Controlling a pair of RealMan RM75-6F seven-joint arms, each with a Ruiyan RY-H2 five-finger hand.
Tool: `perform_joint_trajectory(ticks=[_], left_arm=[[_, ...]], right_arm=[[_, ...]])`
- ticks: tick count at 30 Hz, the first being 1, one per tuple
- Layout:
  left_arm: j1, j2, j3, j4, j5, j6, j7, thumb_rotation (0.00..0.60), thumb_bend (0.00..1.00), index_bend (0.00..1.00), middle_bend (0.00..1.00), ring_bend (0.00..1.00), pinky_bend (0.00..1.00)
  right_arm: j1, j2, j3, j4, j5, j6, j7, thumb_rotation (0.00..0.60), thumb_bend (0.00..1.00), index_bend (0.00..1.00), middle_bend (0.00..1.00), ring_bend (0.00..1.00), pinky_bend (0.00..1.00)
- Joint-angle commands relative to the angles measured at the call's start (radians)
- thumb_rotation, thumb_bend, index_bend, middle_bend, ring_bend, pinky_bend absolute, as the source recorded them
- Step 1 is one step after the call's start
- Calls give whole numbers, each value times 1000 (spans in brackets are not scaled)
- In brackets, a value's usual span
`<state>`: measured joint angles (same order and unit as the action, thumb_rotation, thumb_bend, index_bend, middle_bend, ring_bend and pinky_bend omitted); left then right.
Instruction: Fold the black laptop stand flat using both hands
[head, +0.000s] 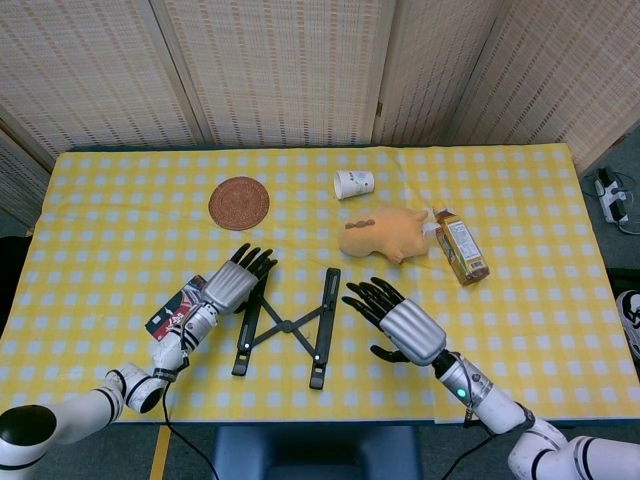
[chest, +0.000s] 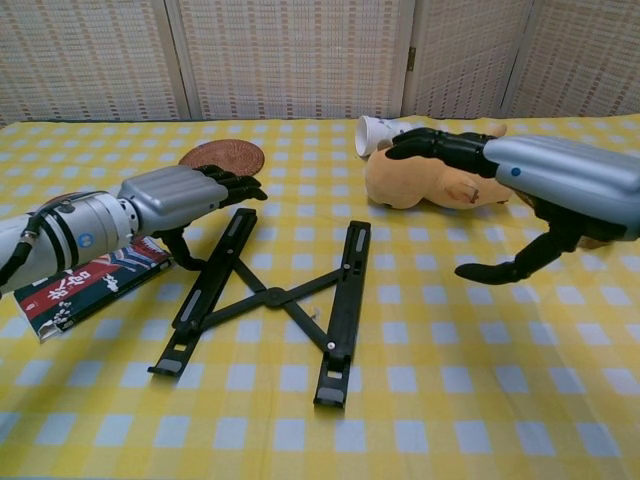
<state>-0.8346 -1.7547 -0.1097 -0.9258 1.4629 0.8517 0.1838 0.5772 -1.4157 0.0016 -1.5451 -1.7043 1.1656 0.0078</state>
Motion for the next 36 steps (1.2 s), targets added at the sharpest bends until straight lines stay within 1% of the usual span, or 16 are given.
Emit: perform_joint_trajectory(ticks=[1,2,3,4,5,6,8,10,13,18,25,31,36], left_arm=[[-3,-8,6,11,-3,-4,-16,600,250,51,22,0,0],[-3,-10,8,13,-4,-5,-21,600,250,51,22,0,0],[-3,-11,10,14,-4,-6,-26,600,249,50,20,0,0],[-3,-11,12,14,-3,-7,-31,600,247,50,19,0,0],[-4,-12,16,17,-2,-8,-33,600,245,49,16,0,0],[-4,-13,17,19,-2,-9,-35,600,241,48,15,0,0],[-5,-17,17,23,-5,-9,-42,600,232,46,12,0,0],[-6,-20,17,24,-9,-10,-54,600,223,43,10,0,0],[-8,-23,19,28,-11,-12,-63,600,209,42,7,0,0],[-9,-27,20,31,-19,-18,-72,600,199,35,4,0,0],[-8,-26,23,30,-25,-19,-93,600,197,35,2,0,0],[-4,-25,26,30,-28,-16,-108,600,197,35,2,0,0],[-1,-23,26,28,-34,-16,-119,600,196,35,1,0,0]], right_arm=[[14,-50,0,70,-31,-7,-98,600,307,0,18,19,0],[16,-65,4,89,-39,1,-126,600,307,0,42,41,0],[18,-81,9,108,-46,7,-149,600,307,13,114,103,0],[22,-95,13,127,-51,9,-167,600,307,57,196,172,11],[30,-112,18,152,-55,6,-183,600,307,96,245,214,31],[38,-124,21,170,-61,4,-189,600,307,172,313,272,80],[57,-153,27,216,-76,1,-200,600,299,285,408,349,196],[74,-187,28,262,-93,4,-203,600,240,379,490,403,269],[94,-236,25,326,-115,13,-194,600,184,442,542,453,303],[121,-309,7,441,-156,32,-188,600,150,471,571,484,314],[126,-414,-34,612,-195,90,-147,600,150,480,585,498,319],[138,-474,-54,705,-205,114,-100,600,151,480,586,498,319],[149,-509,-60,757,-206,132,-83,600,150,480,586,497,319]])
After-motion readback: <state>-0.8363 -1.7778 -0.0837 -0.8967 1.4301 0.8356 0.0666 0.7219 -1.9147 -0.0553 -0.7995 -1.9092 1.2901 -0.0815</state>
